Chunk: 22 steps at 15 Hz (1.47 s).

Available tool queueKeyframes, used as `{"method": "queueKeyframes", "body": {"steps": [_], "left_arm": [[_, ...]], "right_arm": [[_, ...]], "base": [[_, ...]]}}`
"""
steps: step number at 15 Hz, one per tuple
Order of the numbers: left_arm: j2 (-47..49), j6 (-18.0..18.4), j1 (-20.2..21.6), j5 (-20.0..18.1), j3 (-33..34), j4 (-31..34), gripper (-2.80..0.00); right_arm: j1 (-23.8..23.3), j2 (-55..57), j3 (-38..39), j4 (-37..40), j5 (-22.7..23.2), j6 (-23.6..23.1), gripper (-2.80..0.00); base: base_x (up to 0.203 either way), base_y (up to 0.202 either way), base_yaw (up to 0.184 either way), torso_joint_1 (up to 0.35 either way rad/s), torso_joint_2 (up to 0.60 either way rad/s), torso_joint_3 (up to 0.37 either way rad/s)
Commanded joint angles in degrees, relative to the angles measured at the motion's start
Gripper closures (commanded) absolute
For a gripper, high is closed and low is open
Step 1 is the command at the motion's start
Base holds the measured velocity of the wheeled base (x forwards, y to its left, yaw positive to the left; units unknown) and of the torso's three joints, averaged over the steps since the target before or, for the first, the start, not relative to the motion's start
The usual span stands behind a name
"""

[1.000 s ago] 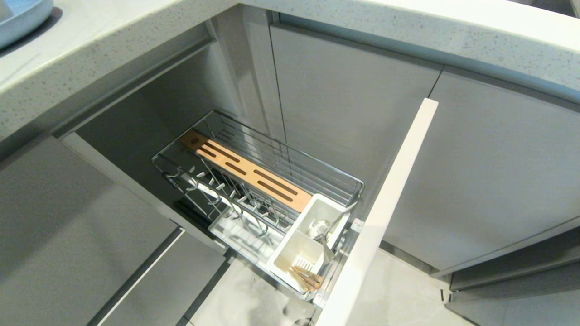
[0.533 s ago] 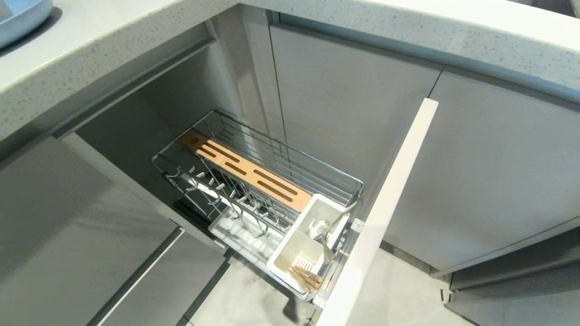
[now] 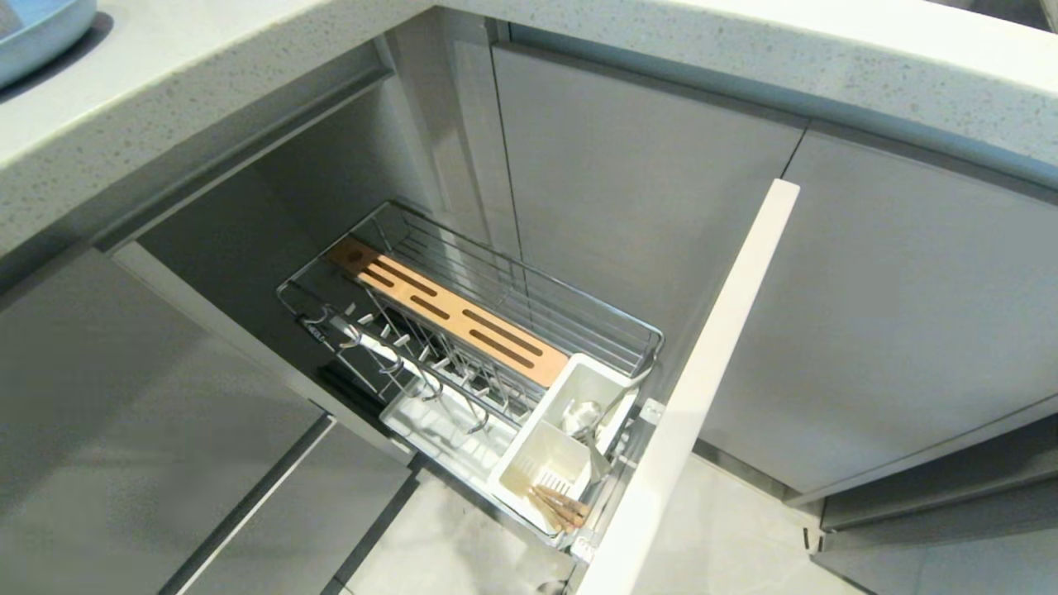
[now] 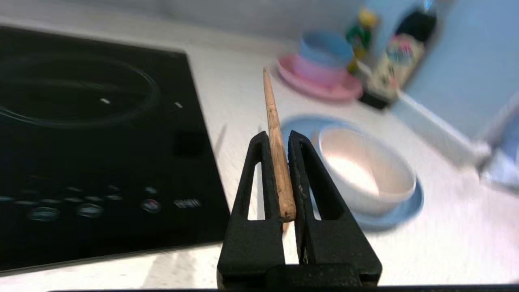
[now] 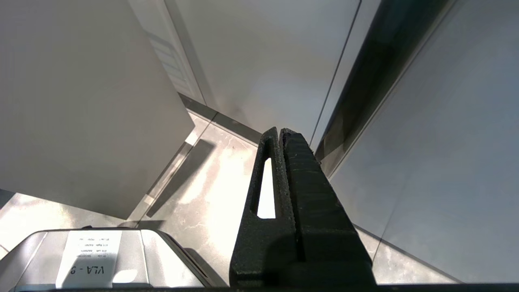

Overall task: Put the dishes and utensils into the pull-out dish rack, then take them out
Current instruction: Take the chopsticks out of the cupboard

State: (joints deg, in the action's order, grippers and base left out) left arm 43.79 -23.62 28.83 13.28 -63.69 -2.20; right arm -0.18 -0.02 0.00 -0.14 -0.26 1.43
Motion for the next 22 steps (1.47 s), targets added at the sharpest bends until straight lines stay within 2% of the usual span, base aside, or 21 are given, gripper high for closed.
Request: {"method": "queueKeyframes", "body": {"steps": [1, 4, 7, 9, 12, 22], "left_arm": [[0.6, 0.5, -3.8, -0.2, 4.5, -3.0, 0.00], [1.7, 0.4, -7.0, -3.3, 5.0, -2.9, 0.00], [3.2, 0.4, -10.3, -4.0, 5.1, -3.1, 0.00], [3.8, 0.4, -10.4, -5.0, 5.4, -4.5, 0.00], [5.1, 0.6, -10.5, -6.1, 7.0, -10.2, 0.00], [7.4, 0.2, -10.5, -6.8, 7.0, -11.3, 0.00]], "right_arm": [[0.0, -0.2, 0.1, 0.0, 0.0, 0.0, 0.00], [0.0, -0.2, 0.1, 0.0, 0.0, 0.0, 0.00], [0.0, -0.2, 0.1, 0.0, 0.0, 0.1, 0.00], [0.0, -0.2, 0.1, 0.0, 0.0, 0.0, 0.00], [0.0, -0.2, 0.1, 0.0, 0.0, 0.0, 0.00], [0.0, -0.2, 0.1, 0.0, 0.0, 0.0, 0.00]], "base": [[0.000, 0.000, 0.000, 0.000, 0.00, 0.000], [0.000, 0.000, 0.000, 0.000, 0.00, 0.000], [0.000, 0.000, 0.000, 0.000, 0.00, 0.000], [0.000, 0.000, 0.000, 0.000, 0.00, 0.000], [0.000, 0.000, 0.000, 0.000, 0.00, 0.000], [0.000, 0.000, 0.000, 0.000, 0.00, 0.000]]}}
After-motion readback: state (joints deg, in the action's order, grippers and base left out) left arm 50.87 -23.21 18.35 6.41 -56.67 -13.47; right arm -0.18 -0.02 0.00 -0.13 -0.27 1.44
